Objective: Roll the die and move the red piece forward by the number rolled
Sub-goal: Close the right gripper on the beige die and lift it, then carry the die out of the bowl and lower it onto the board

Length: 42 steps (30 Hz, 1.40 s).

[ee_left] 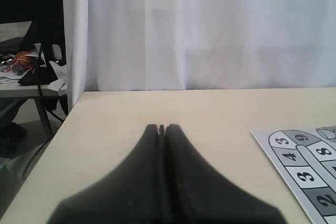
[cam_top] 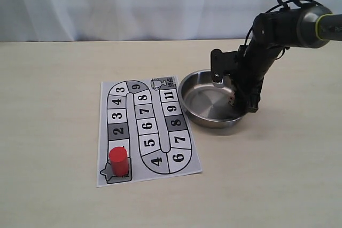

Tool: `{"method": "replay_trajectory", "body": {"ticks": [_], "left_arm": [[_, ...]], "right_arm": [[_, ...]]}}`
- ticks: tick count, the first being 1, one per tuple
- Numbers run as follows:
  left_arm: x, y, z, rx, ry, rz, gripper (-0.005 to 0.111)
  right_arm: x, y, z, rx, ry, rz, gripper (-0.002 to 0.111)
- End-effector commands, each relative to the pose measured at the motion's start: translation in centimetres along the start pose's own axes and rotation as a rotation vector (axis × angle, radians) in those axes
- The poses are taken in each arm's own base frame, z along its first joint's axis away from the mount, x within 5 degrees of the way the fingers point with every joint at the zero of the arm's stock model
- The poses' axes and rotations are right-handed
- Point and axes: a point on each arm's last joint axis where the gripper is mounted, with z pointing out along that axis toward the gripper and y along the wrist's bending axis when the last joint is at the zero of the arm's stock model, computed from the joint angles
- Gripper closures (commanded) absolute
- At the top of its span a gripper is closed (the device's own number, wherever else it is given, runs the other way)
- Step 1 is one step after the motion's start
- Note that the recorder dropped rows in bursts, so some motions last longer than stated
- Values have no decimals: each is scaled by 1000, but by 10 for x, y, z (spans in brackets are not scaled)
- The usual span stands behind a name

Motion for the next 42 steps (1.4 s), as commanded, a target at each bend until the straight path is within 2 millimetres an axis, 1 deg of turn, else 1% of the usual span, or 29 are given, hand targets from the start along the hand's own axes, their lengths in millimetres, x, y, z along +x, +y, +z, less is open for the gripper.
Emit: {"method": "replay_trajectory", "body": {"ticks": [1, 7, 8, 9, 10, 11, 12, 18, 22, 25, 30, 34, 42], "left_arm": [[-3, 0, 0, 0, -16, -3, 107], [-3, 0, 0, 1, -16, -5, 107], [-3, 0, 0, 1, -16, -5, 107], [-3, 0, 0, 1, -16, -5, 107], [-3, 0, 0, 1, -16, -5, 107], [-3, 0, 0, 1, -16, -5, 107], [-3, 0, 0, 1, -16, -5, 107], [-3, 0, 0, 1, -16, -5, 107], [-3, 0, 0, 1, -16, -5, 107], [-3, 0, 0, 1, -18, -3, 107], [-3, 0, 0, 1, -18, -3, 107], [-3, 0, 0, 1, -18, -3, 107], [-3, 0, 0, 1, -18, -3, 107]], "right_arm": [[1, 4, 14, -23, 16, -30, 47], [1, 4, 15, -29, 18, -30, 48], [1, 4, 15, -29, 18, -30, 51], [1, 4, 15, -29, 18, -30, 54], [1, 5, 15, -33, 20, -30, 63], [1, 5, 15, -33, 20, -30, 68], [1, 5, 15, -33, 20, -28, 77], [0, 5, 15, -37, 8, -15, 103], [-5, 4, 13, -36, -45, 51, 104], [-11, -1, 6, -32, -99, 165, 104], [-15, -12, -11, -4, -143, 457, 104], [-16, -16, -26, 2, -163, 712, 104], [-15, -13, -49, -41, -152, 921, 104]]}}
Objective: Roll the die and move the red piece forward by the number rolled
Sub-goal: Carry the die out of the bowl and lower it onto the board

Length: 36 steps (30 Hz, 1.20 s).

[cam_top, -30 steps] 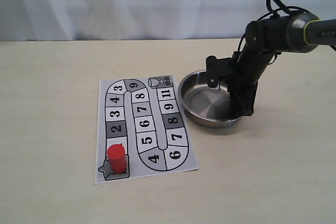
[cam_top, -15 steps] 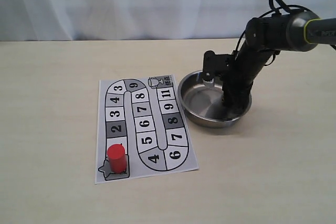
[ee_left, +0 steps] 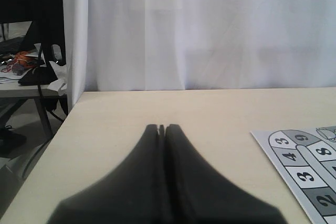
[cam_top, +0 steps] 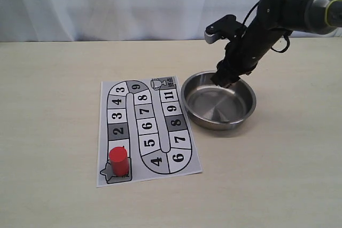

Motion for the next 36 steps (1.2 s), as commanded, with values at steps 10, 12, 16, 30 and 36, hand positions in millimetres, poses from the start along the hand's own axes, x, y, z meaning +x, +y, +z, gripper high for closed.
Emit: {"method": "replay_trajectory", "body": {"ticks": [10, 12, 16, 30, 36], "left_arm": [[-3, 0, 0, 0, -16, -3, 107], [-3, 0, 0, 0, -16, -3, 107], [-3, 0, 0, 0, -16, -3, 107], [-3, 0, 0, 0, -16, -3, 107], [-3, 0, 0, 0, -16, -3, 107]], "right_arm": [[2, 7, -19, -51, 56, 405, 104], [3, 7, -19, -55, 70, 435, 104], [5, 8, -19, -61, 98, 481, 104], [66, 23, -52, 94, 164, 457, 104], [106, 17, -54, 337, 265, 471, 104]]}}
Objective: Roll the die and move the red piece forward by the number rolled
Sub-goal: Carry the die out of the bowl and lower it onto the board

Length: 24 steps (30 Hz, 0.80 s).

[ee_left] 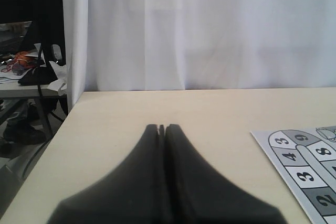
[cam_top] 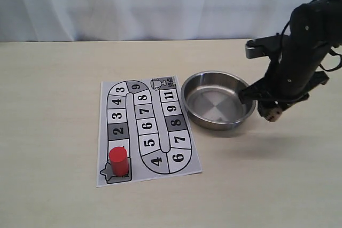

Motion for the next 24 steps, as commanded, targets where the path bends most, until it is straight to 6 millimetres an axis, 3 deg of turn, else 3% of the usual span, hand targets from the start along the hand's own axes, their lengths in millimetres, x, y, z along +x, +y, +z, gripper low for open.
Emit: {"method": "replay_trajectory", "body": {"ticks": [1, 4, 8, 13, 19, 21, 24], "left_arm": [[-3, 0, 0, 1, -17, -3, 107], [-3, 0, 0, 1, -17, -3, 107], [-3, 0, 0, 1, -17, -3, 107], [-3, 0, 0, 1, -17, -3, 107], [-3, 0, 0, 1, -17, -3, 107], [-3, 0, 0, 1, -17, -3, 107], [-3, 0, 0, 1, -17, -3, 107]], "right_arm": [[18, -20, 5, 221, -6, 51, 104], [28, -33, 13, 380, -25, 100, 104], [33, -37, 18, 446, -49, 46, 104], [28, -34, 20, 408, -104, 21, 104], [21, -15, 27, 191, -165, 1, 104], [21, -6, 29, 95, -165, -48, 99], [20, 10, 32, -79, -168, -30, 74]]}}
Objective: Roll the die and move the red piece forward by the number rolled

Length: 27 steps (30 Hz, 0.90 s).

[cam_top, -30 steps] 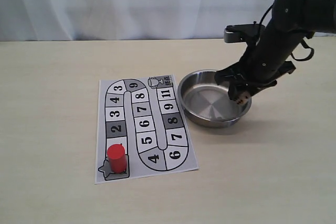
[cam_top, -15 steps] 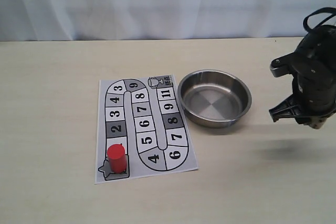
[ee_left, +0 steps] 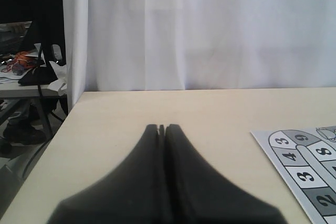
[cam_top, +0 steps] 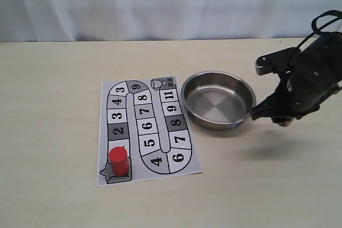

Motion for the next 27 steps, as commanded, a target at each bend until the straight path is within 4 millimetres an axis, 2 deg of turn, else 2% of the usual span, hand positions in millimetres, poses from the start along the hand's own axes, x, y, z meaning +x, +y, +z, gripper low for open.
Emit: {"method": "replay_trajectory", "body": {"ticks": [1, 2, 3, 5, 11, 19, 21, 25, 27], "left_arm": [[-3, 0, 0, 1, -17, -3, 107], [-3, 0, 0, 1, -17, -3, 107], [-3, 0, 0, 1, -17, -3, 107], [-3, 0, 0, 1, -15, -5, 107], [-3, 0, 0, 1, -15, -5, 107], [-3, 0, 0, 1, -15, -5, 107], [-3, 0, 0, 1, -15, -5, 107], [-3, 0, 0, 0, -18, -2, 107], [-3, 0, 0, 0, -18, -2, 107]], "right_arm": [[-1, 21, 2, -230, -13, 34, 63], [-1, 24, 2, -262, -16, 43, 48], [-1, 26, 1, -283, -18, 38, 24], [-1, 26, 1, -280, -13, 31, 14], [0, 24, 2, -262, -10, 22, 14], [7, 15, 4, -156, 64, -8, 14], [9, 15, 4, -154, 88, -10, 22], [12, 16, 3, -162, 128, 8, 70], [13, 19, 2, -188, 133, 38, 85]]}}
